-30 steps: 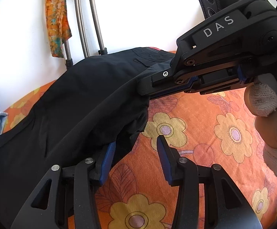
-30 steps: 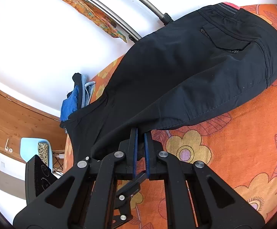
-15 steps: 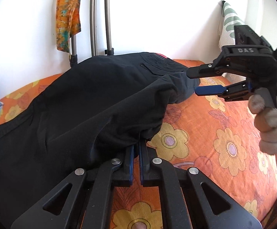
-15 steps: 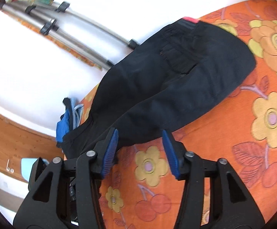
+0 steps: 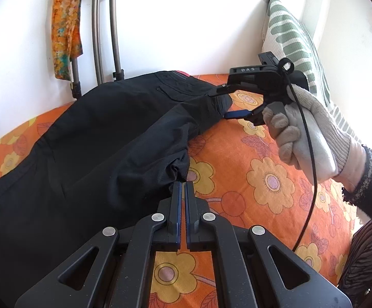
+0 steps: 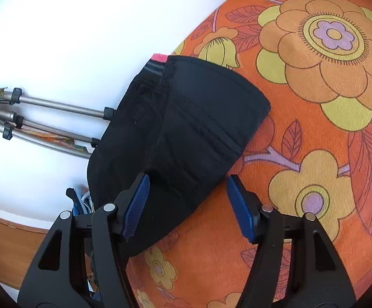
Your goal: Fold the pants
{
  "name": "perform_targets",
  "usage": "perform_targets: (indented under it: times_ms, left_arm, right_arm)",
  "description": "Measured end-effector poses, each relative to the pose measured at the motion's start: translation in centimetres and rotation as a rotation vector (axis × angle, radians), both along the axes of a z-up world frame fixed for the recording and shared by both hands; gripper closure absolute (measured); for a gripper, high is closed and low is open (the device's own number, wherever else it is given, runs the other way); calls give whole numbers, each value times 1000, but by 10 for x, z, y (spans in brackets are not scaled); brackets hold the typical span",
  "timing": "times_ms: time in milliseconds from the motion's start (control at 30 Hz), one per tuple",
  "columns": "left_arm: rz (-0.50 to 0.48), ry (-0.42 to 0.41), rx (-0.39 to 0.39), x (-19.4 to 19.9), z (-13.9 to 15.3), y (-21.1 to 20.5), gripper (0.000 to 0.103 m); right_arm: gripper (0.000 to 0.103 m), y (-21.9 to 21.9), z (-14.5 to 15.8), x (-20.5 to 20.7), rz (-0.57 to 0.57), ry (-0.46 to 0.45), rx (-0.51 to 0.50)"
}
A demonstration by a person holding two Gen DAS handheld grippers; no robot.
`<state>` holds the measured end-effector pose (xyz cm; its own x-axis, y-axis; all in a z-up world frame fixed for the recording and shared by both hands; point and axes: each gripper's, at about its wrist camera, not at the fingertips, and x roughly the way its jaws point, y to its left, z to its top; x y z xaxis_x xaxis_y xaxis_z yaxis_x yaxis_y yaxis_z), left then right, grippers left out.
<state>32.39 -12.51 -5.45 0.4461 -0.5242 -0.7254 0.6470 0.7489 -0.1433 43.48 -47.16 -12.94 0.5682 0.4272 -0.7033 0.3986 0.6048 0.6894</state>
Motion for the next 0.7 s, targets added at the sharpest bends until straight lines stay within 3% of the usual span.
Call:
perform_targets:
  times_ms: [200,233,267,333,400,467,567,700]
  left_arm:
    - [-41,-25,43,-12,-4,-8,102]
    - [-51,-43,64,-15,-4,-9,102]
    - [-51,-59,88,-18,-5,-11,102]
    - [-51,-93,122,-20,-7,-15,100]
    - [-69,-115,160,-18,-11,-22,86]
    - [-96,-121,196,-14,-18,-31,55]
    - [-152,-107,282,-6,-34,-46,45]
    - [-188,-84,366,7,-56,-58,43]
  right_arm:
    - [35,-11,-4,14,-87,-42,35]
    - [40,-10,-4,15,-91,-45,26]
    - [53,-8,-3,16,-84,-43,9]
    - [66,-5,-4,18,-58,-36,-33]
    - [73,-5,-5,17,-50,-51,-36]
    - [80,-5,-5,17,-45,-56,-28]
    - [83,-4,0,16,-30,-66,-39]
    - [84,-4,2,16,-19,-74,-49]
